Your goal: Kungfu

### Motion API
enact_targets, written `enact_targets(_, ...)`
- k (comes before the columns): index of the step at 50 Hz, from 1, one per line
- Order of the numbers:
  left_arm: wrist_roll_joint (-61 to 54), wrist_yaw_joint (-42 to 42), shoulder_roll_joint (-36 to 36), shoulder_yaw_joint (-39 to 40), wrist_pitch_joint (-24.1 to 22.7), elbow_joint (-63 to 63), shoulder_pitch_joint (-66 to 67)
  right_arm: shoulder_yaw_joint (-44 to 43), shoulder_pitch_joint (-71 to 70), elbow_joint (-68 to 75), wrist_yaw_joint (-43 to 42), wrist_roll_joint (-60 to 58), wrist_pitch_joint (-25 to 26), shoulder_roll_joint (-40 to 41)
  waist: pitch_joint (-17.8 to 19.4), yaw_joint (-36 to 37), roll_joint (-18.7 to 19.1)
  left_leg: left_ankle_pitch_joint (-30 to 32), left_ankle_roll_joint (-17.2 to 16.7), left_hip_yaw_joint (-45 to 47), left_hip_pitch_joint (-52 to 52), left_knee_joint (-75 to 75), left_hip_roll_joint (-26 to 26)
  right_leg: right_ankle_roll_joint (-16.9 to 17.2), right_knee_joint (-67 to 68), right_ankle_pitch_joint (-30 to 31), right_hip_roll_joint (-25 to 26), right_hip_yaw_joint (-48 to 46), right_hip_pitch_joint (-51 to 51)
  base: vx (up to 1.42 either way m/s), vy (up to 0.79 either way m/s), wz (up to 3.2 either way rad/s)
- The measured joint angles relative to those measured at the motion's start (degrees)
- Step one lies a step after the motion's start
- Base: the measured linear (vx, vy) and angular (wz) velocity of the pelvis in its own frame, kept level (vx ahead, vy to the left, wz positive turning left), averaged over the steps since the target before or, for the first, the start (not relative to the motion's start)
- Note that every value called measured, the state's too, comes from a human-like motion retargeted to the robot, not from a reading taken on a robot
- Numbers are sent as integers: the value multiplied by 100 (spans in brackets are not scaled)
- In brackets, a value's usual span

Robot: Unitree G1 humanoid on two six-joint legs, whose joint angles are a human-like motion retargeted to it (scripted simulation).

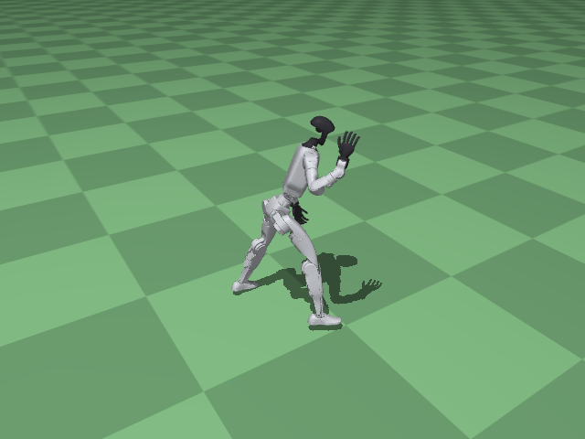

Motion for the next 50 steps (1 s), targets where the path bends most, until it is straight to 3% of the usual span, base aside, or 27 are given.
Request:
enact_targets(3, 314, 53, 150, -233, 20, 98, 31, 477, -356, 336, 133, 36, 74, -130, 48, -151, 92, 36, 0, 227, 64, -16, -95, -714, -116, -28, -482, -1135, -66, -17, 14, -105)
enact_targets(10, 2990, 800, 778, -1469, -219, 465, -231, 1170, -803, 1170, 291, -630, 235, -604, -276, -284, 313, 463, 0, 617, 145, -209, -162, -1217, 444, -35, -1002, -2365, -505, -1, -12, -77)
enact_targets(12, 3927, 1300, 833, -1799, -266, 657, -512, 1458, -1006, 1447, 379, -1026, 272, -829, -367, -366, 410, 788, 0, 788, 322, -338, -48, -1336, 824, -407, -951, -2480, -571, 16, -50, -54)
enact_targets(15, 4927, 2131, 742, -2192, -257, 743, -1005, 1818, -1287, 1745, 610, -1756, 209, -1124, -561, -571, 550, 1729, 0, 926, 562, -449, 130, -1613, 1448, -940, -976, -2771, -621, 29, -62, -30)
enact_targets(18, 5457, 3020, 506, -2506, -200, 534, -1594, 2252, -1586, 1983, 847, -2589, 179, -1374, -897, -724, 319, 3310, 0, 1179, 849, -397, 128, -1705, 1933, -1493, -876, -2632, -587, 40, -73, -38)
enact_targets(20, 5663, 3615, 284, -2784, -196, 236, -2069, 2699, -1982, 2207, 859, -3195, 89, -1543, -1039, -613, 24, 4007, 0, 1076, 887, 495, 270, -1734, 2226, -1743, -650, -2485, -420, 59, -53, -168)
enact_targets(22, 5738, 4085, 128, -3083, -12, -82, -2693, 3211, -2468, 2417, 844, -3584, 21, -1662, -1105, -451, -276, 4007, 0, 699, 786, 1941, 416, -1624, 2450, -2097, -207, -2219, -84, 73, -29, -246)
enact_targets(23, 5817, 4209, 55, -3160, 82, -240, -3057, 3471, -2750, 2536, 855, -3770, -30, -1713, -1171, -441, -478, 4007, 0, 628, 719, 2122, 193, -1504, 2397, -2223, -46, -1998, 68, 74, -13, -242)
enact_targets(25, 5974, 4312, -57, -3205, 236, -547, -3773, 4019, -3390, 2766, 881, -4116, -108, -1713, -1325, -215, -925, 4007, 0, -535, 672, 2284, -794, -1329, 2152, -2540, 715, -1276, 445, 90, -34, -314)
enact_targets(27, 5928, 4621, -176, -3329, 550, -826, -4526, 4746, -4289, 3011, 856, -4542, -162, -1600, -1414, -111, -1207, 3828, 0, -786, 345, 2805, -1112, -1377, 1808, -2736, 1248, -685, 911, 77, -74, -279)
enact_targets(29, 5902, 4998, -303, -3386, 716, -1123, -5241, 5515, -5229, 3160, 750, -5125, -246, -1497, -1437, -226, -1187, 3148, 0, -1001, -140, 3399, -831, -1551, 1532, -2843, 1594, -493, 1417, 54, -96, -153)
enact_targets(33, 5746, 5472, -246, -3853, 1223, -1424, -6612, 6462, -6415, 3155, 354, -6215, -246, -1269, -1379, -229, -717, 1593, 185, -1557, -1196, 4205, 449, -2112, 621, -2686, 2787, -768, 2648, 59, -81, -185)
enact_targets(35, 6010, 5300, -80, -4091, 1594, -1392, -7294, 6745, -6827, 3095, 178, -6536, -315, -1181, -1349, -112, -650, 1109, 352, -1787, -1596, 4023, 292, -2160, 246, -2571, 3170, -350, 3172, 57, -14, -245)
enact_targets(37, 6349, 4856, 117, -4270, 2014, -1334, -7881, 7016, -7246, 3066, 59, -6861, -355, -1098, -1292, -47, -606, 858, 575, -1888, -1949, 3541, 197, -2173, 60, -2557, 3410, 146, 3604, 59, -2, -224)
enact_targets(39, 6543, 4445, 298, -4509, 2337, -1289, -8318, 7271, -7632, 3015, -16, -7348, -341, -1058, -1344, 49, -589, 706, 1086, -1744, -2306, 2920, 264, -2189, 1, -2596, 3574, 658, 3926, 57, 5, -222)
enact_targets(43, 6923, 3757, 689, -4905, 2585, -1403, -8869, 7577, -8131, 2900, -83, -8232, -177, -902, -1510, 167, -372, 623, 1860, -2134, -2753, 1310, 207, -2257, 60, -2692, 3812, 1307, 4329, 66, 9, -237)
enact_targets(45, 7064, 3264, 1028, -5178, 2697, -1583, -9099, 7656, -8295, 2900, 127, -8381, -96, -728, -1507, 234, -288, 685, 1994, -2966, -2684, 530, 96, -2306, 214, -2712, 3871, 1589, 4503, 42, 18, -287)
enact_targets(47, 7230, 2995, 1339, -5364, 2822, -1765, -9300, 7690, -8377, 2939, 426, -8378, 47, -527, -1541, 404, -324, 665, 1985, -3240, -2381, -26, 205, -2294, 616, -2743, 3786, 1857, 4504, 48, 35, -342)
enact_targets(50, 7486, 2942, 1650, -5479, 2759, -2062, -9378, 7688, -8310, 3039, 827, -8317, 365, -288, -1505, 618, -250, 312, 1602, -2636, -1795, -191, 535, -2400, 1281, -2904, 3685, 2077, 4538, 35, 40, -317)
